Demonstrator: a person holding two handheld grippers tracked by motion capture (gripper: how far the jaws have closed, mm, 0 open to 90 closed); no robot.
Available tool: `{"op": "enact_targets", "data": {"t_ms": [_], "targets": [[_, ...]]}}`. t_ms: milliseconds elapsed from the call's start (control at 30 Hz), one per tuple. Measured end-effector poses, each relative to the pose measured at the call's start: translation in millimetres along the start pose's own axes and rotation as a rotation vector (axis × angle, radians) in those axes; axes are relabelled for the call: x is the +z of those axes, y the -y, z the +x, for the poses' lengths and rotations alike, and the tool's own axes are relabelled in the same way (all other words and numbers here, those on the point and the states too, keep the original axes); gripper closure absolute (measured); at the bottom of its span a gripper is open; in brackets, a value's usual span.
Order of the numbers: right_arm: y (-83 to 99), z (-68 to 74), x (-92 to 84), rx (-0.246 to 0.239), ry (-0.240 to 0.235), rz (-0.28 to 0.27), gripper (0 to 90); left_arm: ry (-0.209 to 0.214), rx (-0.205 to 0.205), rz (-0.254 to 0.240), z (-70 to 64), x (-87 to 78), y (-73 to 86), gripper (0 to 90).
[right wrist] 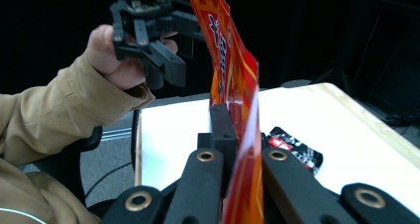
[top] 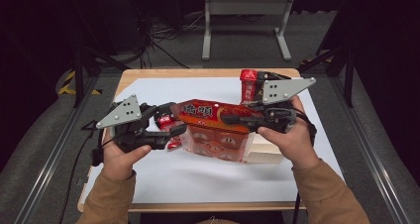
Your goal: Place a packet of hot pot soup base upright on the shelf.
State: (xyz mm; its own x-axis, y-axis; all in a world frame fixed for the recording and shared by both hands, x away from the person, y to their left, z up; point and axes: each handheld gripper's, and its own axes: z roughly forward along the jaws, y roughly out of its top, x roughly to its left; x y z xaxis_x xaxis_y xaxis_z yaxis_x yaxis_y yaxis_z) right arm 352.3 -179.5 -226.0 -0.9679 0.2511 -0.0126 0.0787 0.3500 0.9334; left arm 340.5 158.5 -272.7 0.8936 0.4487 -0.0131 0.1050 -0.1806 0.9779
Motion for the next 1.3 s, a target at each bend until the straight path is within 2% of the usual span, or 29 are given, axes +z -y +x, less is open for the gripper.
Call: {"op": "enact_targets", "data": {"t_ms": [200, 633, 867, 1133, 1300], "targets": [[-11.9, -1.6, -14.8, 0.0, 0.032, -0.024, 90.0, -0.048, -0.007, 0.027, 9.1, 0.1, 6.3, 29.9], [-31.6, -9.4, -42.3, -0.023, 0.139, -0.035, 90.0, -0.077, -0.027, 0.055, 14.6, 2.6, 13.4, 25.9], [-34.1, -17.1, -54.1, -0.025, 0.186, -0.042, 90.0, -0.104, -0.024, 0.08, 16.3, 2.6, 15.5, 25.2], [-32.7, -27.1, -66.5, -0.024, 0.239, -0.046, 90.0, -0.114, -0.048, 0.096, 20.2, 2.2, 18.8, 24.8], [-31.5, -31.9, -72.4, -0.021, 0.279, -0.044, 90.0, -0.119, -0.045, 0.099, 21.3, 1.9, 19.2, 24.8]]}}
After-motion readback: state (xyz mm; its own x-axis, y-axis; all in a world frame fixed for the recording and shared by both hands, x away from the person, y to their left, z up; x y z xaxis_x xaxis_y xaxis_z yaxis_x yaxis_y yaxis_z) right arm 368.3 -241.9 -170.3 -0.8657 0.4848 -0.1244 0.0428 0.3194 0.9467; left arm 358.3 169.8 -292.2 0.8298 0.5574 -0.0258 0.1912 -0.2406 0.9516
